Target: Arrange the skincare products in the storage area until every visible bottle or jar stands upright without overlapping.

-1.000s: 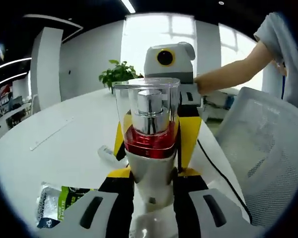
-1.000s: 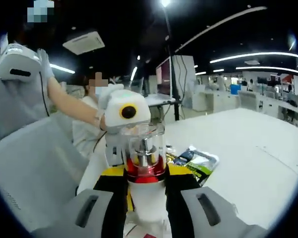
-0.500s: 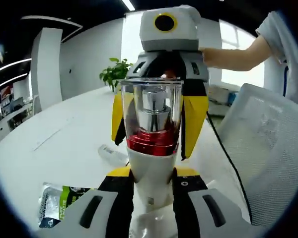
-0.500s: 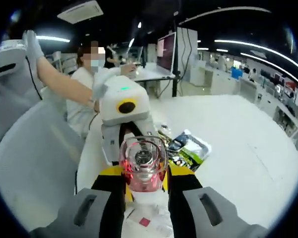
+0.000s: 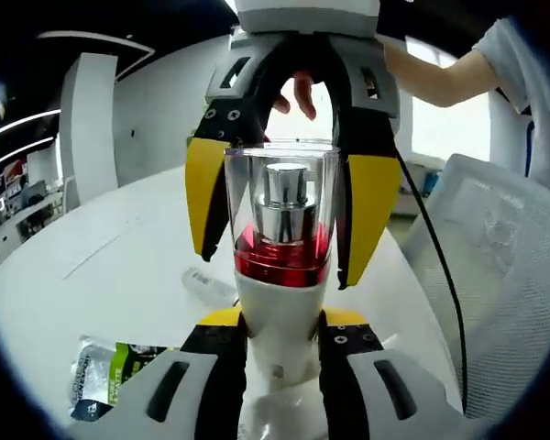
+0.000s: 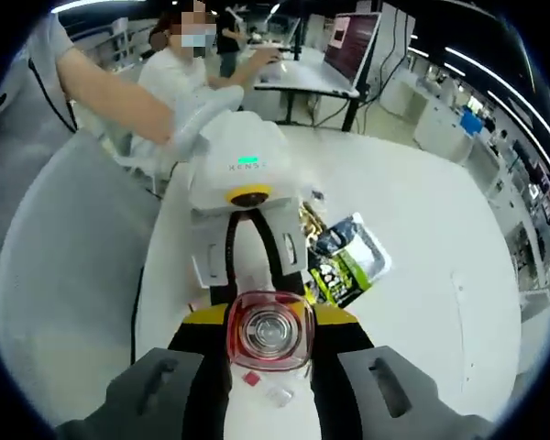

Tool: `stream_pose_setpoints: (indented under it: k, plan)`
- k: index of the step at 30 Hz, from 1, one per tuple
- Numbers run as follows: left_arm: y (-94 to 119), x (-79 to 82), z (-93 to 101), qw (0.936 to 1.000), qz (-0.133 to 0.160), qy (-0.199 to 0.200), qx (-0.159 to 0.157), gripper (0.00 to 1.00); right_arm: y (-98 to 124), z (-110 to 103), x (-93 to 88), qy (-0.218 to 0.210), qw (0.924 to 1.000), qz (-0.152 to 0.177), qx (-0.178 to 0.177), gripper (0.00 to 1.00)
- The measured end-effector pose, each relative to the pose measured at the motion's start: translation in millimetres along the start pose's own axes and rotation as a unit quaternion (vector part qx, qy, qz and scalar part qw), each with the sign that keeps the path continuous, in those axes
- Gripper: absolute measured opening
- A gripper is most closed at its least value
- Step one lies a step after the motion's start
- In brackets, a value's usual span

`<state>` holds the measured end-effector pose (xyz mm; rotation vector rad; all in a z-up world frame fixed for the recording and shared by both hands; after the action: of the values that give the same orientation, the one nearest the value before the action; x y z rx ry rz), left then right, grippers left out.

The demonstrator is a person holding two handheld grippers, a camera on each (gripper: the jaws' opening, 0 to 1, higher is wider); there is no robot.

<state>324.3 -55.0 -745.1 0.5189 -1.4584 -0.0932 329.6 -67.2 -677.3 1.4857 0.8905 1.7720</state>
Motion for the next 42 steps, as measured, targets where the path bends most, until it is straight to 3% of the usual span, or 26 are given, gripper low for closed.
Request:
stream_pose_setpoints:
  k: [13,20,36,42]
  plan:
    - [-0.8,-0.7,0.9,1.0,0.002,-0.001,0.002,0.26,9.0,-0.2,2.9,0.029,0.9989,-0.037,-0.001,0.31]
    - [-1.4,-0.3,2.7,1.0,0.005,0.0,0.004,0.26,10.1,0.7,3.8,0.019,0.998,-0.06,0.005,0.3]
    - [-0.7,0.6,5.3,0.9998,-0.005,-0.009,0.017,0.26,11.2,-4.8,4.9,0.022,0.9978,-0.061,0.012,0.27]
    - [4.2,10.5,4.8,0.9996,0.003,-0.013,0.025,0.26,20.5,-4.0,14.4,0.029,0.998,-0.056,0.006,0.27]
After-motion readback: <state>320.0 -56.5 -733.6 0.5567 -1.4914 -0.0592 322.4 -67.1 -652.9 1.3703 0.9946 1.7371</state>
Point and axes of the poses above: the point that each gripper's makers call its tool centre point, and the gripper's own axes: y roughly backward along the fingers, z roughly to its right, x roughly out of its top, the point moved 4 cm from there along y, roughly backward along the fingers, and after that the axes turned 1 degree about -x, right-handed, at the moved point
